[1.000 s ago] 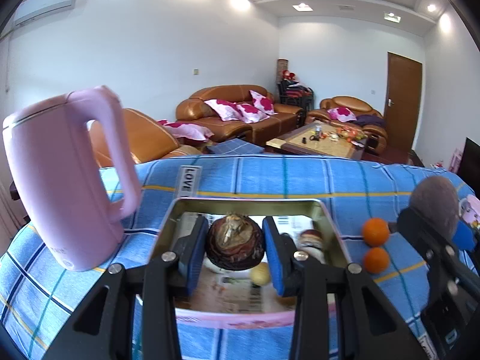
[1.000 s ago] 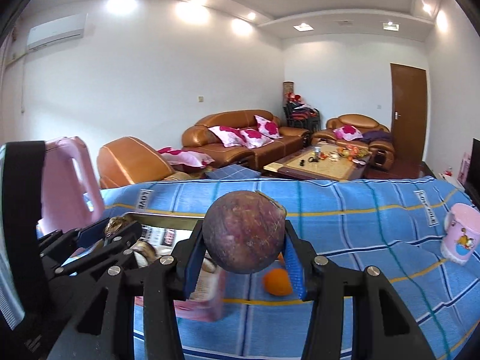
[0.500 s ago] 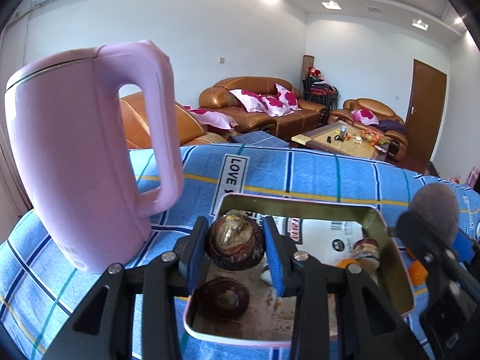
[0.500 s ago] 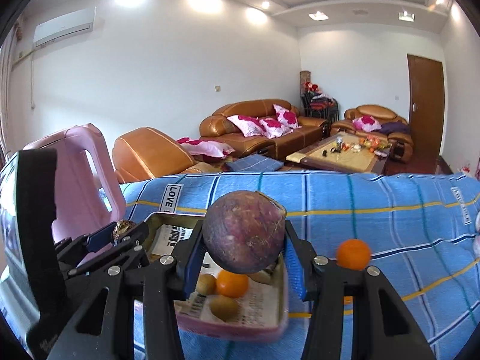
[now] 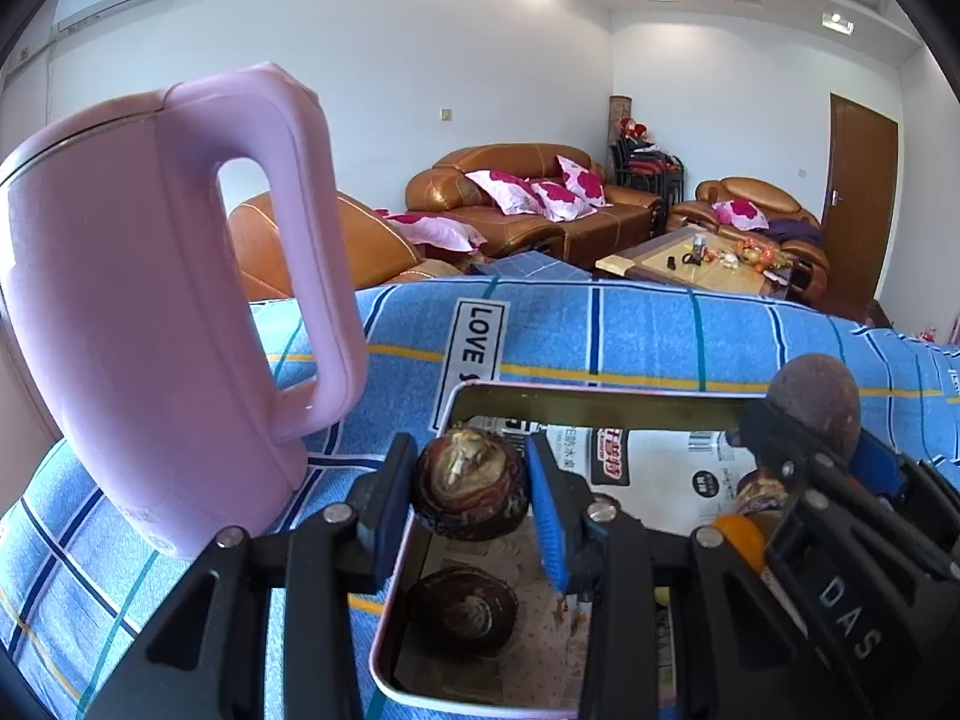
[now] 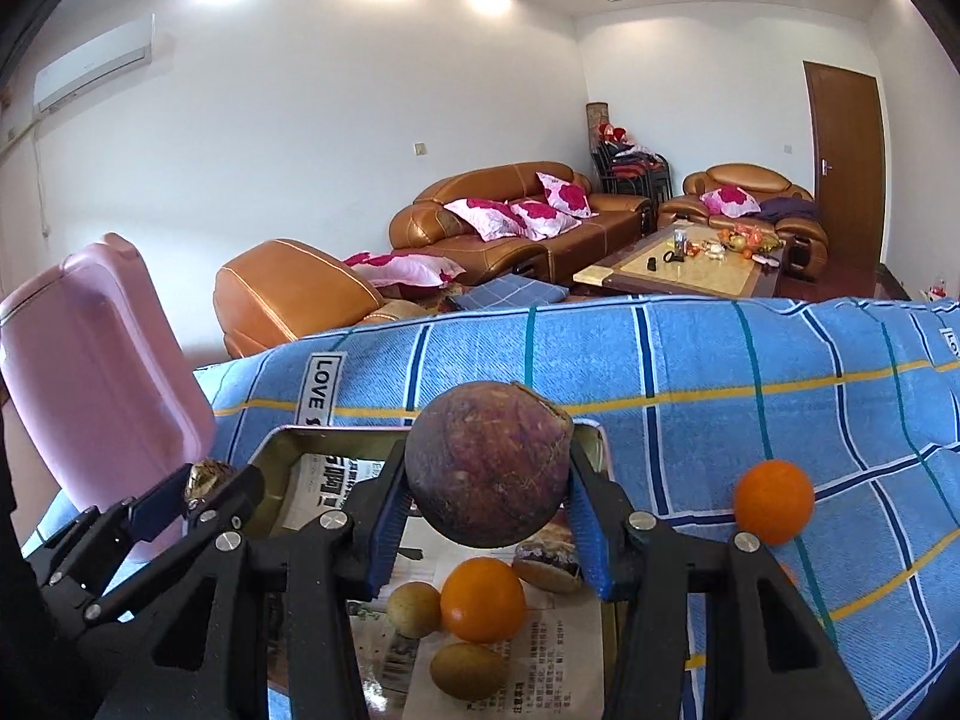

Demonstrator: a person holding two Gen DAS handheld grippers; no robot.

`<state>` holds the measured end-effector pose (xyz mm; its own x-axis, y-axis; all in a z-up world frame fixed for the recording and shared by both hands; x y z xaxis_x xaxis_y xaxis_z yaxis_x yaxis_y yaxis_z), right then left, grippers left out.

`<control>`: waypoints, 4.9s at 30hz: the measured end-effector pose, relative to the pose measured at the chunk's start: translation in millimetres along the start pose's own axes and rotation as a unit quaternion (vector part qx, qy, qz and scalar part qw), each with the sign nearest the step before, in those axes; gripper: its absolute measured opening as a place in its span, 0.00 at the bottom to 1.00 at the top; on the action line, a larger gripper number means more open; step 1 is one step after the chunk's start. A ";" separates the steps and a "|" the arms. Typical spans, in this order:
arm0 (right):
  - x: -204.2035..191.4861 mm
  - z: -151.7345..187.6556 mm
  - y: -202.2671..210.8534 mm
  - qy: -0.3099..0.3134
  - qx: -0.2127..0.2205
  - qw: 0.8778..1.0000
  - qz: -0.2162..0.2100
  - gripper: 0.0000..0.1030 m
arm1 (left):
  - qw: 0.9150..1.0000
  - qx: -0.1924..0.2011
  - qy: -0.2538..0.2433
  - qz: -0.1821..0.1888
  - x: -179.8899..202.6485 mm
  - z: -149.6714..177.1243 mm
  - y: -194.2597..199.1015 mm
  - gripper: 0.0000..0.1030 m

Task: Organize fruits
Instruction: 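Carry the brown fruit and passion fruit over the tin box with both grippers, then open the right gripper to drop the passion fruit while the left releases the brown fruit into the tin, then move the right gripper away from the tin toward the two oranges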

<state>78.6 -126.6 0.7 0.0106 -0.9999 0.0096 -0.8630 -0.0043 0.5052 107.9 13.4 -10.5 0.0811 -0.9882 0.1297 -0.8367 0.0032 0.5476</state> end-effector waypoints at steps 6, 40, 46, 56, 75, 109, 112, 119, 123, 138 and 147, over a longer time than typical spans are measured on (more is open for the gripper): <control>1.3 -0.6 -7.0 0.013 -0.011 1.000 0.010 0.49 | 1.000 -0.008 -0.001 -0.003 4.2 0.9 -6.2 0.38; -4.5 5.0 -33.0 -0.016 -0.062 0.993 -0.104 0.50 | 1.000 -0.025 0.001 0.001 -3.0 2.3 -17.3 0.37; 10.0 3.0 -26.2 -0.080 -0.031 0.986 -0.145 0.52 | 1.000 -0.024 0.002 0.004 -6.4 1.4 -18.7 0.37; 15.8 -1.0 -2.9 -0.064 0.028 0.996 -0.047 0.53 | 0.999 -0.011 -0.029 0.027 8.9 5.2 -9.5 0.37; 24.0 4.8 15.4 -0.050 0.054 0.997 0.027 0.69 | 1.000 0.018 -0.005 0.004 0.8 3.3 0.8 1.00; 60.0 35.3 76.4 -0.018 0.052 0.996 0.076 0.69 | 1.000 0.008 0.007 0.017 6.9 38.2 47.5 1.00; 77.0 40.5 80.3 -0.030 0.042 0.996 0.079 0.69 | 1.000 -0.010 0.015 0.024 7.5 42.1 47.2 1.00; 118.3 52.6 93.1 -0.059 0.025 0.992 0.106 0.69 | 0.999 0.005 -0.003 0.035 23.8 52.4 62.8 1.00; 138.1 57.8 95.6 -0.068 0.008 0.991 0.113 0.69 | 0.999 0.003 -0.025 0.048 41.2 58.1 69.9 1.00; 159.8 36.0 43.6 -0.020 -0.080 0.996 0.018 0.69 | 0.990 -0.026 -0.083 0.115 98.6 63.2 80.1 1.00; 137.9 28.2 -27.2 0.012 -0.144 0.989 -0.014 0.67 | 0.989 -0.015 -0.100 0.104 102.2 58.4 76.0 0.99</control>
<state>89.2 -264.7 -36.0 0.0477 -0.9988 0.0105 -0.6821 -0.0249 0.7309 21.0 -96.2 -3.9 -0.2017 -0.9763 0.0778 -0.8074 0.2107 0.5510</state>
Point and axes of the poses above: each gripper's, at about its wrist camera, not at the fingertips, and y roughly against the way its jaws point, x to its right, z to its underside, the point moved 2 cm from there along -y, roughly the way its jaws point, and after that the axes turned 11 degrees about y, right-handed, at the moved point
